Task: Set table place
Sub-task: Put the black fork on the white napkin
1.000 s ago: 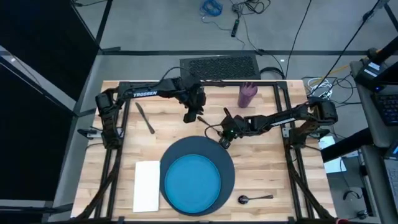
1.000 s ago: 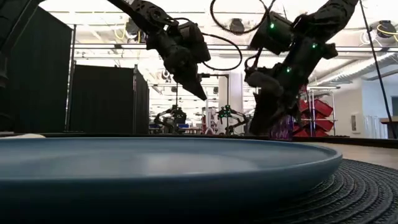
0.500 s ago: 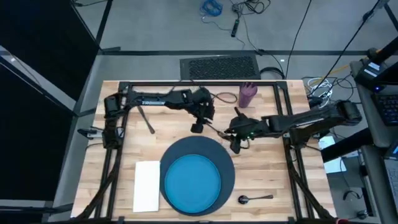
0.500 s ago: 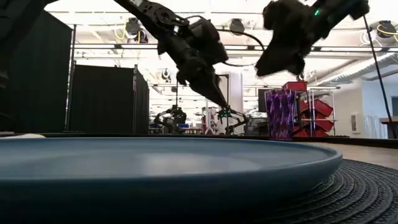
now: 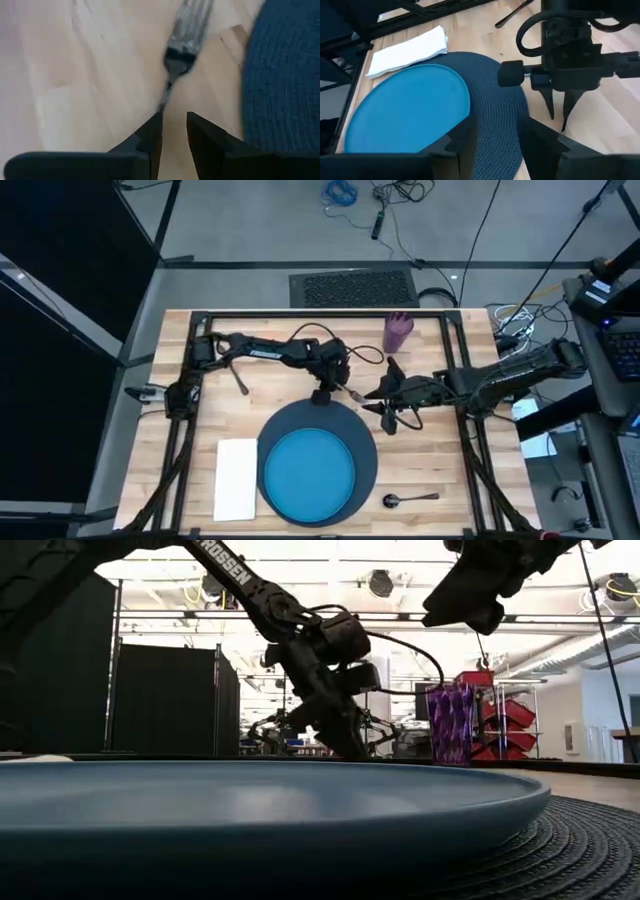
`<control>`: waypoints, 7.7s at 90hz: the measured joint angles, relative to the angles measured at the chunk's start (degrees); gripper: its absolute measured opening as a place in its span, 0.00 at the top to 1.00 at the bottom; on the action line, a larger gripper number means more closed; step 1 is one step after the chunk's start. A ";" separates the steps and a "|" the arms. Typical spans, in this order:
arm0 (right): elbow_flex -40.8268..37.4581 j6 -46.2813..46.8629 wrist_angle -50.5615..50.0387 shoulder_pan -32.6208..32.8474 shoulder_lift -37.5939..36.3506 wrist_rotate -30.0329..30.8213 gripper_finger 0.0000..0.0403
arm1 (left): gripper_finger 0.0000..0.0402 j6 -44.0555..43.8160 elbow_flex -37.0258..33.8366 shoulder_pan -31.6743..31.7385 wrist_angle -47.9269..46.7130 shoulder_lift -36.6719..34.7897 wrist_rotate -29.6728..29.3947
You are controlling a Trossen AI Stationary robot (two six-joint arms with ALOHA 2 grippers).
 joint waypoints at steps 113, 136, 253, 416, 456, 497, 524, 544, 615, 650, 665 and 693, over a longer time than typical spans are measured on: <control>0.00 0.00 0.17 -0.02 0.02 -0.05 0.69 | 0.84 0.83 0.70 0.86 -1.39 1.88 -0.95; 0.00 0.00 0.24 -0.02 0.02 -0.05 0.69 | 0.99 0.87 1.02 0.31 -2.01 1.91 -3.29; 0.02 5.72 -24.06 6.83 -0.02 1.70 0.69 | 1.00 -63.14 -3.91 -9.93 -49.28 -34.66 -12.99; -0.02 13.74 -21.63 33.09 -0.02 5.92 0.69 | 1.00 -160.32 -13.94 -63.19 -50.34 -20.13 -16.11; -0.02 13.43 -21.46 33.03 -0.07 5.92 0.69 | 1.00 -159.84 -13.94 -62.45 -43.48 -15.31 -15.95; -0.02 13.30 -21.28 33.05 -0.09 5.91 0.69 | 1.00 -159.80 -13.94 -60.98 -39.19 -14.51 -18.78; -0.02 13.31 -21.29 33.05 -0.09 5.83 0.69 | 0.87 -159.60 -13.94 -61.00 -39.15 -14.51 -18.90; -0.02 13.31 -21.27 33.05 -0.09 5.87 0.69 | 0.80 -158.01 -13.94 -60.98 -39.39 -14.56 -18.92; -0.02 13.14 -20.83 33.05 -0.11 5.92 0.69 | 0.79 -155.56 -15.95 -61.00 -38.25 -14.62 -20.19; -0.02 13.33 -20.82 33.05 -0.11 5.92 0.69 | 0.89 -155.12 -17.00 -61.00 -34.91 -14.80 -19.80; -0.02 13.27 -20.44 33.05 -0.11 5.92 0.69 | 0.98 -155.23 -17.00 -61.00 -34.98 -14.80 -19.74; -0.02 13.16 -20.39 33.05 -0.11 5.92 0.69 | 1.00 -155.23 -15.92 -60.98 -37.36 -14.78 -19.33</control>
